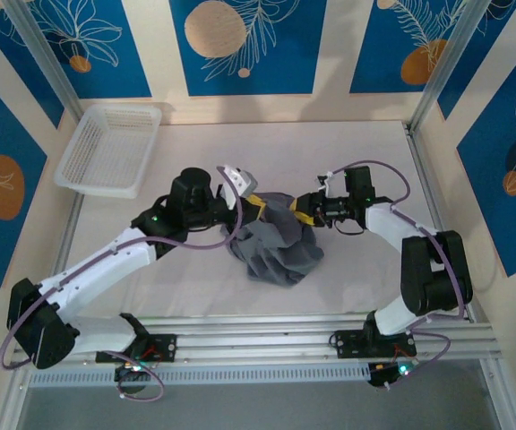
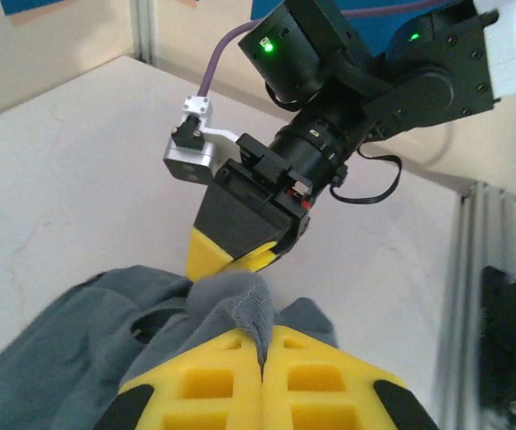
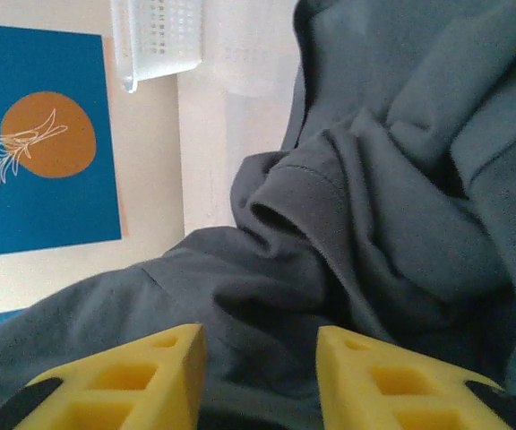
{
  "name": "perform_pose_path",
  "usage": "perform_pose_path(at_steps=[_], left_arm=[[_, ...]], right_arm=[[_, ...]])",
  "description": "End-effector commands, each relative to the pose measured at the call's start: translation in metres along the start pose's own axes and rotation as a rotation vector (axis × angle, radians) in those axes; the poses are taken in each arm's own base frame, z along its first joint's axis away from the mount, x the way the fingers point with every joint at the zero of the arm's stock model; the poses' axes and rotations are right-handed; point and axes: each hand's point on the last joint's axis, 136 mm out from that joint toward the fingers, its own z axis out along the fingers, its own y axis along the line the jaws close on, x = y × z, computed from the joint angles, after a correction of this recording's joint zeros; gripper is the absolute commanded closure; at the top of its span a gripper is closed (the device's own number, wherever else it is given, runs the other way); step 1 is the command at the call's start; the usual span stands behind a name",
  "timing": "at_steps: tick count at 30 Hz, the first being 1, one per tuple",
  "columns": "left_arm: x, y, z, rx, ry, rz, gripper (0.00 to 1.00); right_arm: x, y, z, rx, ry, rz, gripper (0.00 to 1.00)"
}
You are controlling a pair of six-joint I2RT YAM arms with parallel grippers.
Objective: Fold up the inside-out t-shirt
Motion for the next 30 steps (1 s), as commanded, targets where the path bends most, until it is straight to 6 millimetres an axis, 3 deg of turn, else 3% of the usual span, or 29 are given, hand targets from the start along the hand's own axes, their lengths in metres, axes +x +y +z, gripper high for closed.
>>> perform_pose_path(at_steps=[1,3,5,7,10,13,14,16,17,23,27,30], left_arm=[[0.001,-0.003,-0.002,0.031,0.01,-0.098,1.0],[0.005,0.001,0.0,0.02,0.026,-0.112,1.0],[0.006,0.001,0.003,0.022,0.033,-0.121,1.0],[0.004,-0.001,0.005,0.042,0.027,-0.125,1.0],[0.002,-0.001,0.008,0.052,0.027,-0.136,1.0],[0.003,0.002,0.013,0.048,0.036,-0.154,1.0],[0.004,0.003,0.015,0.047,0.043,-0.164,1.0],[0.003,0.002,0.017,0.057,0.048,-0.179,1.0],[0.003,0.002,0.017,0.06,0.047,-0.184,1.0],[-0.003,-0.001,0.014,0.068,0.031,-0.197,1.0],[-0.005,-0.001,0.011,0.062,0.029,-0.193,1.0],[-0.002,0.006,0.01,0.026,0.036,-0.193,1.0]], right_arm=[[0.001,0.033,-0.027,0.001,-0.108,-0.087,0.58],[0.002,0.034,-0.045,0.085,-0.245,-0.145,0.6],[0.011,0.043,-0.057,0.167,-0.393,-0.274,0.73],[0.027,0.066,-0.059,0.213,-0.492,-0.508,0.87],[0.043,0.096,-0.056,0.246,-0.58,-0.696,0.96],[0.053,0.112,-0.033,0.24,-0.593,-0.819,0.95],[0.051,0.112,-0.026,0.271,-0.601,-0.84,0.9],[0.042,0.106,-0.012,0.362,-0.614,-0.857,0.67],[0.036,0.102,-0.009,0.4,-0.63,-0.854,0.62],[0.022,0.085,0.029,0.454,-0.583,-0.966,0.49],[0.022,0.077,0.038,0.444,-0.533,-0.978,0.51],[0.031,0.078,0.04,0.388,-0.472,-0.992,0.82]])
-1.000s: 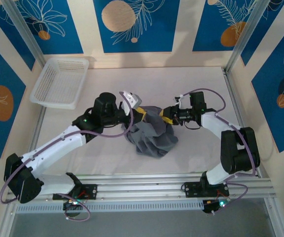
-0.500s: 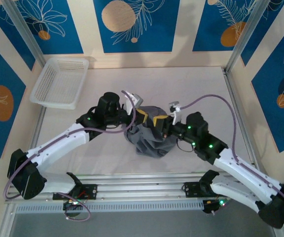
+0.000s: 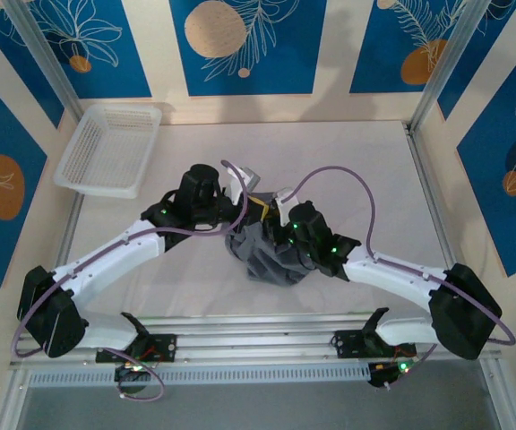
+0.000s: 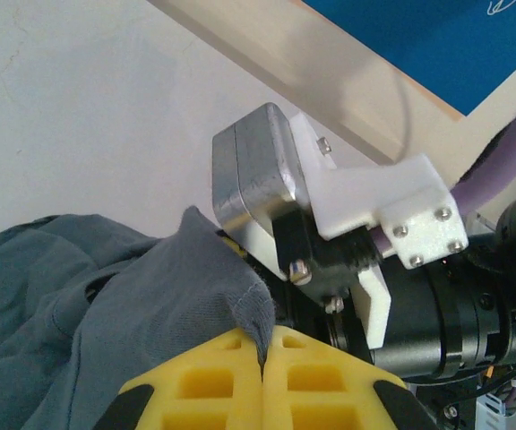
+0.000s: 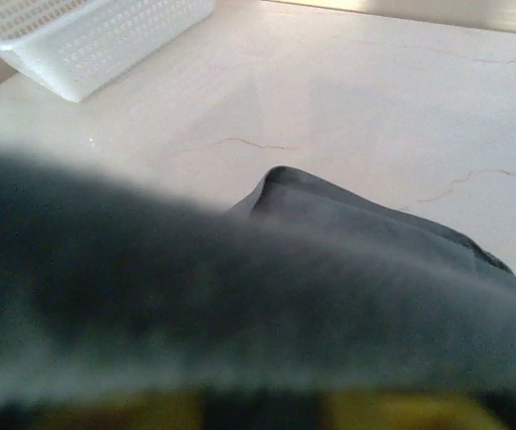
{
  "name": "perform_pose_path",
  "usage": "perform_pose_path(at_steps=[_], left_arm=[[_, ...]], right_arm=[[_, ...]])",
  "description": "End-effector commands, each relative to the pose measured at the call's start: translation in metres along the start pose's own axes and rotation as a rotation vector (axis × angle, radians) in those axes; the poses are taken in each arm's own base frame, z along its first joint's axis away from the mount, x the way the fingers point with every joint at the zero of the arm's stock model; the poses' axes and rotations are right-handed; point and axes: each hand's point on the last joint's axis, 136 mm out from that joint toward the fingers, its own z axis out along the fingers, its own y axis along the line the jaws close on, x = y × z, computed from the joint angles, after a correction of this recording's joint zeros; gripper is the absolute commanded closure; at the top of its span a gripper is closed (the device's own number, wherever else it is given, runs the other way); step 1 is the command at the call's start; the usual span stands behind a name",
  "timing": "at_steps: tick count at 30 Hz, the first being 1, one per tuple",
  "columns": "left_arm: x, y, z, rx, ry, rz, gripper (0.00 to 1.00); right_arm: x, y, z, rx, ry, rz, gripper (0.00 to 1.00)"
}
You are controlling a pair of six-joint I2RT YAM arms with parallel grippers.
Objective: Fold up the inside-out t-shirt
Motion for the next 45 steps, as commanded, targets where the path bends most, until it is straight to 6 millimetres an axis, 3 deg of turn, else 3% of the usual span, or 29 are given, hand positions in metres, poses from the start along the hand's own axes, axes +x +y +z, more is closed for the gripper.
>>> perform_pose_path(at_steps=[1,2,7,10,12,15,17,21,23,26,29,33,37,42,44,45], left_arm=[[-0.019,0.0,-0.013,-0.03,-0.042,0.008,1.0],[-0.018,0.007,-0.015,-0.057,-0.037,0.0,1.0],[-0.003,0.06,-0.029,-0.192,-0.019,-0.074,1.0],[0.009,0.071,-0.027,-0.185,0.009,-0.084,1.0],[0.012,0.069,-0.024,-0.164,0.015,-0.085,1.0],[0.015,0.07,-0.023,-0.162,0.014,-0.093,1.0],[0.016,0.067,-0.024,-0.147,0.011,-0.1,1.0],[0.007,0.043,-0.024,-0.016,-0.02,-0.109,1.0],[0.003,0.037,-0.025,0.009,-0.034,-0.119,1.0],[-0.005,0.03,-0.026,0.048,-0.06,-0.134,1.0],[-0.013,0.021,-0.028,0.096,-0.085,-0.143,1.0],[-0.013,0.021,-0.031,0.088,-0.084,-0.128,1.0],[-0.001,0.038,-0.032,0.013,-0.048,-0.129,1.0],[0.013,0.056,-0.028,-0.056,0.001,-0.092,0.97],[0.02,0.063,-0.024,-0.079,0.018,-0.077,0.91],[0.022,0.068,-0.023,-0.099,0.022,-0.069,0.83]], right_arm=[[-0.025,0.012,-0.011,-0.095,-0.069,-0.005,0.93],[-0.027,0.015,-0.018,-0.13,-0.073,0.005,1.0],[-0.046,0.046,-0.077,-0.521,-0.119,0.123,1.0],[-0.056,0.055,-0.106,-0.684,-0.15,0.167,1.0],[-0.057,0.055,-0.112,-0.722,-0.144,0.193,1.0],[-0.058,0.047,-0.107,-0.689,-0.143,0.228,1.0],[-0.051,0.031,-0.09,-0.57,-0.126,0.267,1.0],[-0.029,-0.004,-0.048,-0.241,-0.055,0.184,0.54],[-0.03,0.0,-0.035,-0.195,-0.065,0.05,0.43],[-0.033,0.014,-0.016,-0.255,-0.072,-0.001,0.4],[-0.036,0.021,0.004,-0.287,-0.057,0.024,0.53],[-0.048,0.033,0.003,-0.367,-0.066,0.042,0.97],[-0.053,0.04,-0.029,-0.487,-0.088,0.065,1.0],[-0.068,0.048,-0.086,-0.715,-0.137,0.145,1.0],[-0.076,0.052,-0.105,-0.803,-0.162,0.167,1.0],[-0.079,0.054,-0.113,-0.847,-0.17,0.174,1.0]])
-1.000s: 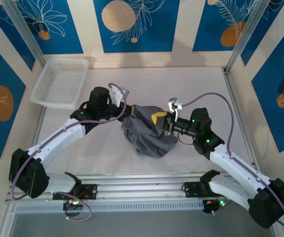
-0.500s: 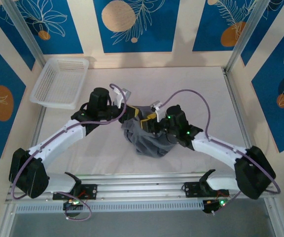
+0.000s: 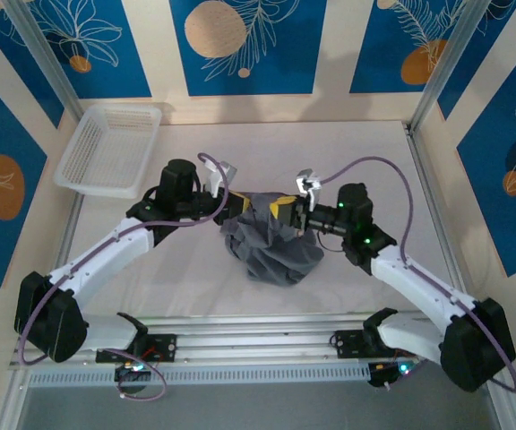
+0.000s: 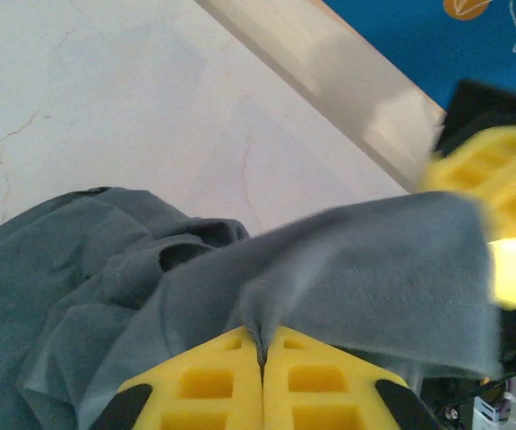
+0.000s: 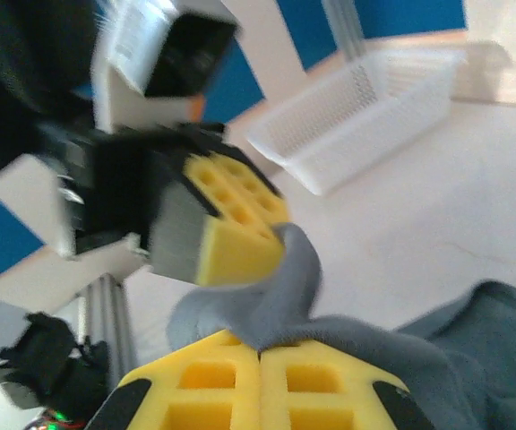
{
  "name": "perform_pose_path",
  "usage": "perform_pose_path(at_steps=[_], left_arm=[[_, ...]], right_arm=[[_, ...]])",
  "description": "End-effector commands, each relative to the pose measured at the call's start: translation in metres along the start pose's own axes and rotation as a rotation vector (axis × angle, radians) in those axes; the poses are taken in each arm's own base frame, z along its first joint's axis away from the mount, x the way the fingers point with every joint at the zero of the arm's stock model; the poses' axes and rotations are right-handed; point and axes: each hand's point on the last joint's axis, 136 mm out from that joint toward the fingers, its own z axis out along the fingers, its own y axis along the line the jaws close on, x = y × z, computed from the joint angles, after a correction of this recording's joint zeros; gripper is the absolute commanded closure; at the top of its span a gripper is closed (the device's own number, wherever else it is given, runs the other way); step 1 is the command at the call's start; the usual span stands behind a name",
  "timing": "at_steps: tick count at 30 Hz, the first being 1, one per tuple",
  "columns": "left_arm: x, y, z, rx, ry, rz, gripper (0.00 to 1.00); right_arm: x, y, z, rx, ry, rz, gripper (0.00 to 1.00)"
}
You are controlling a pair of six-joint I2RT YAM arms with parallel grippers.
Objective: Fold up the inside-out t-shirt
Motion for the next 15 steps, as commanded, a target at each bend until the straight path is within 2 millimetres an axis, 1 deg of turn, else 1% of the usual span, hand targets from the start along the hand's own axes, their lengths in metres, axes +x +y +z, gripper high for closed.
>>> perform_pose_path(at_steps=[1,2,4,6,9,11,15], left_arm=[[0.014,0.022,0.004,-0.079,0.039,0.049,0.76],[0.017,0.027,0.005,-0.098,0.048,0.057,0.71],[0.018,0.03,0.004,-0.113,0.052,0.073,0.62],[0.016,0.019,0.002,-0.062,0.036,0.089,0.54],[0.015,-0.001,-0.007,0.006,0.001,0.105,0.48],[0.015,-0.009,-0.018,-0.002,-0.034,0.11,0.45],[0.015,-0.025,-0.043,-0.018,-0.103,0.104,0.39]], right_arm=[[-0.005,0.041,-0.015,-0.246,0.01,0.057,1.0],[-0.007,0.044,-0.018,-0.268,0.011,0.065,1.0],[-0.007,0.04,-0.019,-0.267,0.018,0.09,1.0],[-0.008,0.03,-0.018,-0.236,0.022,0.13,1.0],[-0.009,0.013,-0.016,-0.182,0.029,0.205,1.0],[-0.009,0.003,-0.015,-0.15,0.029,0.232,1.0],[-0.01,-0.005,-0.015,-0.131,0.032,0.25,1.0]])
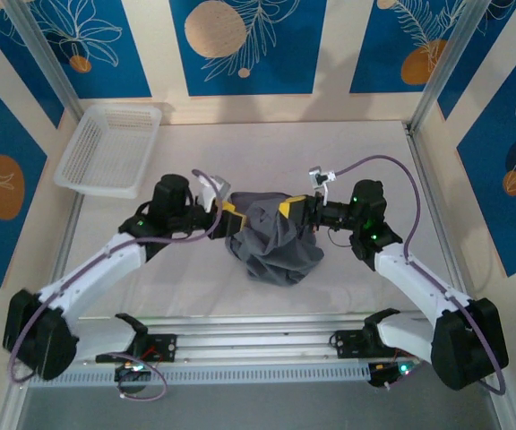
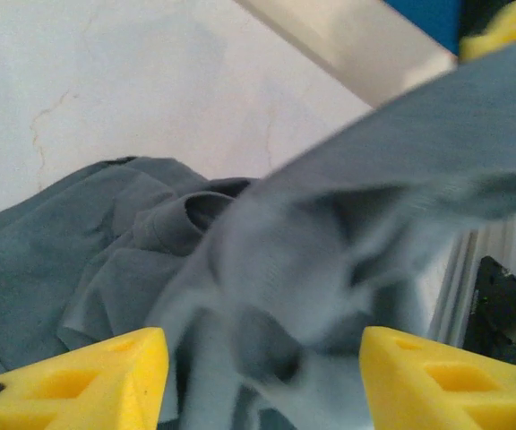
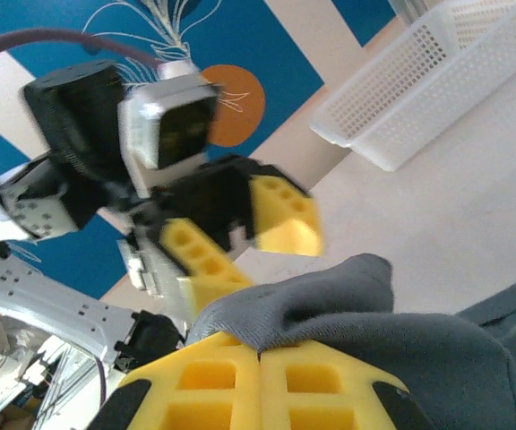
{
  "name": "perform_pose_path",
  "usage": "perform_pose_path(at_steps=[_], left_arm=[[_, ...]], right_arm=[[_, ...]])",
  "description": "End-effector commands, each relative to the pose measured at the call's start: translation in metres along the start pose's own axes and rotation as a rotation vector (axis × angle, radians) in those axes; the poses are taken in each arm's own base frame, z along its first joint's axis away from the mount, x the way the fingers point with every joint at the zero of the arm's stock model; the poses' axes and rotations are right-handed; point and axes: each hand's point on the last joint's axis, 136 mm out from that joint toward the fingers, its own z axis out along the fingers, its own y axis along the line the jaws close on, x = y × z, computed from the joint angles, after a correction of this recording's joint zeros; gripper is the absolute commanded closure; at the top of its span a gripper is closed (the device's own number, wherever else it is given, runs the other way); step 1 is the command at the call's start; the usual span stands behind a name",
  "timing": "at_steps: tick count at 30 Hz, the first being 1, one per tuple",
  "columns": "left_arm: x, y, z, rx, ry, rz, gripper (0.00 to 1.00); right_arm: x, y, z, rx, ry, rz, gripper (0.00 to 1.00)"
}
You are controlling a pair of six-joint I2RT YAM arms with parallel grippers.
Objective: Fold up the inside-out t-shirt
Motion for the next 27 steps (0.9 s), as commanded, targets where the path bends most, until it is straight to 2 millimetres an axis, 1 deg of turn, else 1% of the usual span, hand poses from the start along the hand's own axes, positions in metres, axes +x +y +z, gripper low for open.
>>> perform_pose_path(at_steps=[1,3,4,6,8,9,12,15,16,17,18,19,21,22,23,24,25,26,27], left_arm=[[-0.014,-0.021,-0.02,0.022,-0.08,0.027,0.39],[-0.005,-0.028,-0.017,0.048,-0.041,0.031,0.39],[-0.001,-0.026,-0.013,0.046,-0.016,0.015,0.39],[0.005,-0.012,-0.001,0.0,0.028,-0.054,0.38],[0.006,0.006,0.012,-0.061,0.055,-0.136,0.36],[0.004,0.008,0.019,-0.05,0.058,-0.167,0.34],[-0.013,0.002,0.041,0.059,0.018,-0.235,0.26],[-0.025,-0.001,0.058,0.141,0.019,-0.291,0.25],[-0.027,-0.004,0.062,0.176,0.025,-0.296,0.29],[-0.028,-0.008,0.066,0.211,0.03,-0.301,0.37],[-0.027,-0.011,0.068,0.244,0.034,-0.304,0.49],[-0.025,-0.012,0.07,0.259,0.038,-0.305,0.62],[-0.015,-0.008,0.071,0.242,0.059,-0.304,1.0],[-0.012,-0.007,0.071,0.228,0.062,-0.301,1.0],[-0.009,-0.006,0.069,0.217,0.057,-0.298,1.0],[-0.008,-0.005,0.068,0.213,0.05,-0.297,1.0],[-0.008,-0.005,0.067,0.213,0.044,-0.299,1.0],[-0.006,-0.006,0.069,0.219,0.044,-0.303,1.0],[-0.003,-0.007,0.073,0.225,0.053,-0.308,1.0]], right_arm=[[-0.009,0.005,-0.001,-0.014,0.006,0.021,1.0],[-0.008,0.005,-0.001,-0.023,0.019,0.025,1.0],[-0.008,0.005,0.0,-0.026,0.023,0.027,1.0],[-0.008,0.005,0.0,-0.028,0.028,0.034,1.0],[-0.007,0.005,0.0,-0.031,0.03,0.041,1.0],[-0.008,0.007,0.0,-0.037,0.032,0.042,1.0],[-0.003,0.013,0.001,-0.066,0.057,0.045,1.0],[0.001,0.015,0.001,-0.074,0.072,0.054,1.0],[0.002,0.013,0.0,-0.064,0.069,0.059,1.0],[0.001,0.009,0.0,-0.047,0.06,0.065,1.0],[0.001,0.004,-0.001,-0.023,0.05,0.075,1.0],[0.001,-0.002,-0.003,0.003,0.039,0.091,1.0],[0.001,-0.022,-0.009,0.074,0.012,0.138,1.0],[0.003,-0.033,-0.013,0.106,-0.001,0.166,1.0],[0.007,-0.049,-0.018,0.15,-0.014,0.202,1.0],[0.015,-0.064,-0.023,0.19,-0.015,0.24,1.0],[0.023,-0.076,-0.028,0.212,-0.013,0.27,1.0],[0.033,-0.087,-0.031,0.222,-0.005,0.308,1.0],[0.042,-0.094,-0.033,0.224,0.004,0.345,0.98]])
